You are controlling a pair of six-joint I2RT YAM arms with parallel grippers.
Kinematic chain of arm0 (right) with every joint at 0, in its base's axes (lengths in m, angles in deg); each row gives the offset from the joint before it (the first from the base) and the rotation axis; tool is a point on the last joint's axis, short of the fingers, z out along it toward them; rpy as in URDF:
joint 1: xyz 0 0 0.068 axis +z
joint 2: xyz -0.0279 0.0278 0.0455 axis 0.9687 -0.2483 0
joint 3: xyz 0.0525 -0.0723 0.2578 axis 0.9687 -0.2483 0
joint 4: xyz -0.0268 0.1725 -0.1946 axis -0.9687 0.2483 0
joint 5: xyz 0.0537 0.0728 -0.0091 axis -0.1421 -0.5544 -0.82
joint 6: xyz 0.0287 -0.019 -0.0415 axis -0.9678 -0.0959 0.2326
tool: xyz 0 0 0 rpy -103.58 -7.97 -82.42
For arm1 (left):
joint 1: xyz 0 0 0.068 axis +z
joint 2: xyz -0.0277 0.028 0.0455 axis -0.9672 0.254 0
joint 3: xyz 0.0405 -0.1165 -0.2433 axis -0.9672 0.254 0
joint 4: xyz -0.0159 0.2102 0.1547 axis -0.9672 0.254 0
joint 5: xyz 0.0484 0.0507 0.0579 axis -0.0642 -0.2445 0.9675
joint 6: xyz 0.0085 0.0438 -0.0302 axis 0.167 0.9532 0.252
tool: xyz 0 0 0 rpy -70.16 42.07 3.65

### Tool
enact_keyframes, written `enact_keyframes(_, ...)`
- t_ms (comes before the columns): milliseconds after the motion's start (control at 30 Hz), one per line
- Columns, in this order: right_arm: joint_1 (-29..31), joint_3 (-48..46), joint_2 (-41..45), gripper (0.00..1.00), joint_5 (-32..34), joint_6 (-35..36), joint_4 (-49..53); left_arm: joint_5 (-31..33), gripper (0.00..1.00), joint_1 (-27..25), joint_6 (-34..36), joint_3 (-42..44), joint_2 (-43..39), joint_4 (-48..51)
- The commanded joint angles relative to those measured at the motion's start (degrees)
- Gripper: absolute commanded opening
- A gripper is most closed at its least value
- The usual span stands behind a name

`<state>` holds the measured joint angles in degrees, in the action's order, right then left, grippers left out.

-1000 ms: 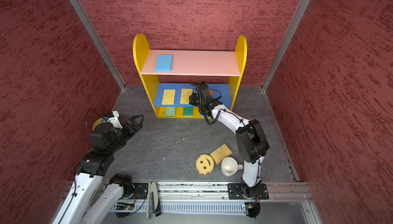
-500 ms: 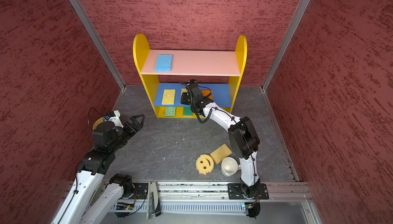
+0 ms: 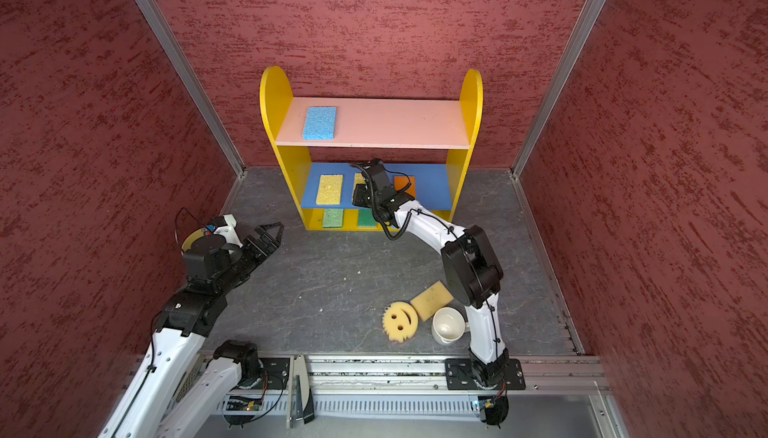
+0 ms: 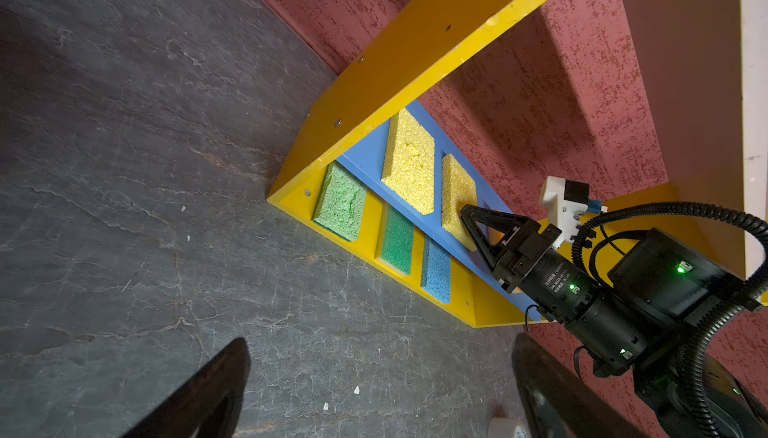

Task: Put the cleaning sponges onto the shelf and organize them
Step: 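Open the right gripper and release the yellow sponge on the blue board, then withdraw the right gripper from the shelf while the left gripper reaches toward the table sponge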

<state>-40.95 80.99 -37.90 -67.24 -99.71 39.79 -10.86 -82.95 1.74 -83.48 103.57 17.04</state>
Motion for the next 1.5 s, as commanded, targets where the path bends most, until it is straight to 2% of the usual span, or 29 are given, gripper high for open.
enact_keyframes(0,-0.1,0.5,0.7,0.2,0.6,0.0,0.8,-0.8,0.98,0.5,-0.3,0.3,-0.1,-1.5)
enact_keyframes(567,0.0,-2.3,4.0,0.22,0.2,-1.0,0.4,-1.7,0.98,0.6,-0.5,0.3,0.6,-1.8)
enact_keyframes(1000,0.0,-1.9,2.9,0.23,-1.2,-2.2,-0.6,-1.8,0.98,0.6,-0.6,0.3,0.4,-1.5)
enact_keyframes(1467,0.0,0.2,5.1,0.24,-0.1,0.2,1.9,-2.4,0.99,0.7,-0.4,0.0,0.6,-1.7)
